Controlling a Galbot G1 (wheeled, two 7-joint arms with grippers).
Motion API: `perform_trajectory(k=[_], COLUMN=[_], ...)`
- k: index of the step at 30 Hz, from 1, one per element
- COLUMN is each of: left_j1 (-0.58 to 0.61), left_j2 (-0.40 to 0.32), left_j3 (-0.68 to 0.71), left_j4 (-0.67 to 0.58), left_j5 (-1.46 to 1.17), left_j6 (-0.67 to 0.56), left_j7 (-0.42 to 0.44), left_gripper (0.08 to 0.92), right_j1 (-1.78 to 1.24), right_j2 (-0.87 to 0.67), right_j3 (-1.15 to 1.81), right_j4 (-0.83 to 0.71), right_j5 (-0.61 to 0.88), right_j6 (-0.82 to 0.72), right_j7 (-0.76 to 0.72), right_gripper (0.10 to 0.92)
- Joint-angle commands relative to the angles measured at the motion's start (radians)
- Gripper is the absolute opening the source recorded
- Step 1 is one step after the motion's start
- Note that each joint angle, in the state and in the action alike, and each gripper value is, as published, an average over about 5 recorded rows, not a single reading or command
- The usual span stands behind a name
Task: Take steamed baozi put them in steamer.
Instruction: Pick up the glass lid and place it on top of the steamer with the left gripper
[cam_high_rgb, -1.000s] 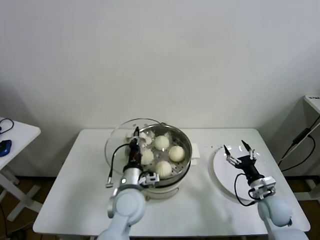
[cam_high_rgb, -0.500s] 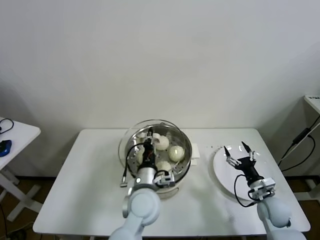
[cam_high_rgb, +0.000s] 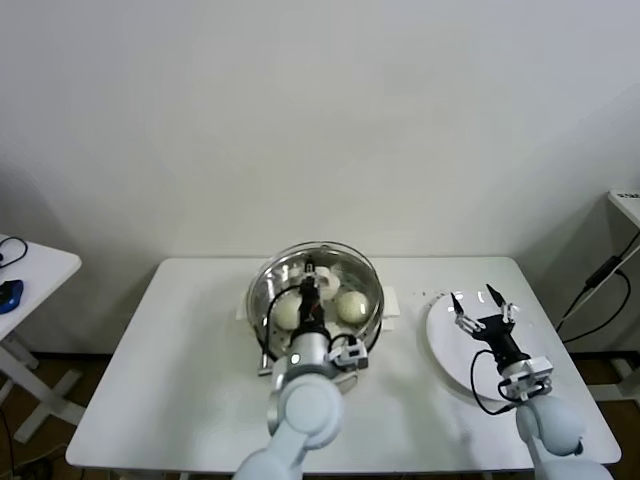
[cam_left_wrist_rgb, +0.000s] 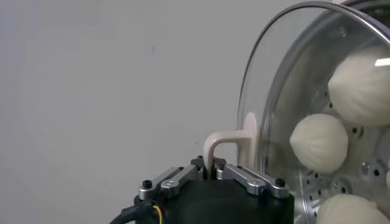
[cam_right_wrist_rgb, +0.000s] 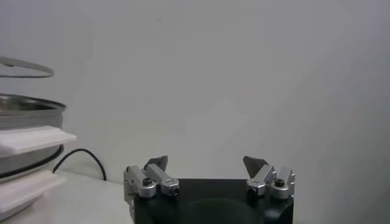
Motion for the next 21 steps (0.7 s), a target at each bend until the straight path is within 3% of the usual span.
perform_trajectory(k=[1, 21], left_j1=[-0.036, -0.05], left_j2=[-0.007, -0.023], left_j3=[0.042, 0.027], left_j4=[0.019, 0.088], left_j5=[0.058, 0.082], left_j6=[0.062, 0.041], left_j7=[0.064, 0.083], left_gripper=[0.152, 0.152], right_j1=[0.003, 0.001], right_j2=[0.004, 0.009], right_j3=[0.004, 0.019], right_j4=[-0.009, -0.017], right_j5=[-0.002, 0.003], right_j6=[0.003, 0.006], right_j7=[-0.003, -0.014], right_gripper=[0.823, 0.823])
